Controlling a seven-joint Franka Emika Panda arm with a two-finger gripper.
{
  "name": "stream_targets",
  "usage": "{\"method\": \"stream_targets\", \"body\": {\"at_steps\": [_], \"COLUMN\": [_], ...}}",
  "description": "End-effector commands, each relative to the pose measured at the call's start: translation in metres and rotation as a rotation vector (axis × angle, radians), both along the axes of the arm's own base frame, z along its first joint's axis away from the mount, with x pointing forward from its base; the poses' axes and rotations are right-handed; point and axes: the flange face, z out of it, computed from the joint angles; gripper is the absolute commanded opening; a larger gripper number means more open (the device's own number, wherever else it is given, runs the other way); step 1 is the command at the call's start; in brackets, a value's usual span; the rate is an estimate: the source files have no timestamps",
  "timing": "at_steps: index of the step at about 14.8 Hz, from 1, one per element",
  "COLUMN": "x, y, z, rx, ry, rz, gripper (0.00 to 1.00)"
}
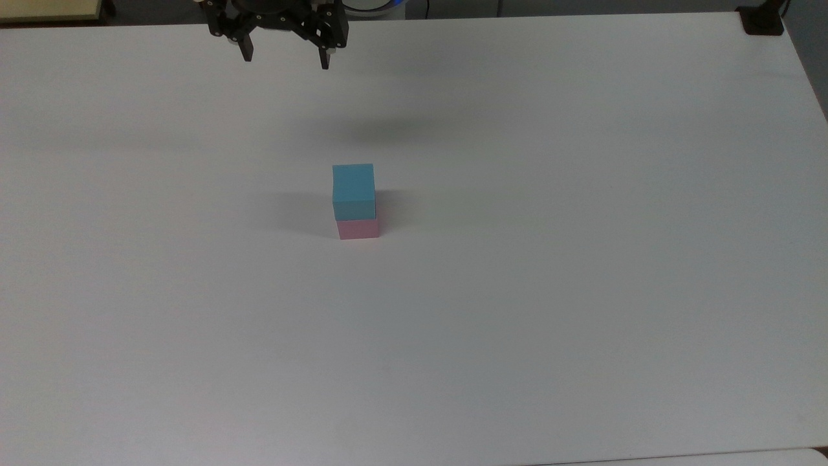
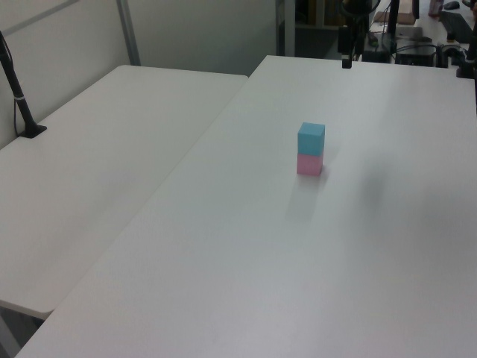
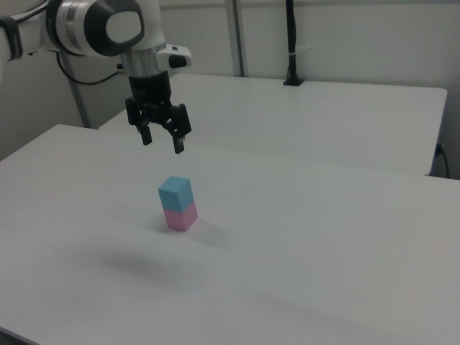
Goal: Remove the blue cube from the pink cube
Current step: 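Lower the open gripper over the blue cube atop the pink cube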
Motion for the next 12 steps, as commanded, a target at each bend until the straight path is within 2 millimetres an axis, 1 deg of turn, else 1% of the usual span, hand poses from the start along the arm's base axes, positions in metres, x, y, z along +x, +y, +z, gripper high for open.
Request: {"method": "stream_targets", "body": {"at_steps": [1, 7, 8, 9, 10, 12], "x": [0.001, 0.001, 0.004, 0.006, 0.013, 0.027], "y": [0.005, 0.006, 0.008, 0.010, 0.014, 0.029], "z": [0.001, -0.002, -0.007, -0.013, -0.028, -0.056], "rx": [-0.028, -0.023, -0.025, -0.026, -0.030, -0.039], "ry": [-0.025, -0.024, -0.030, -0.034, -0.044, -0.038], "rz": [0.048, 0.051, 0.055, 0.059, 0.068, 0.091], "gripper": [1.00, 1.00, 1.00, 1.00, 1.00, 1.00]}}
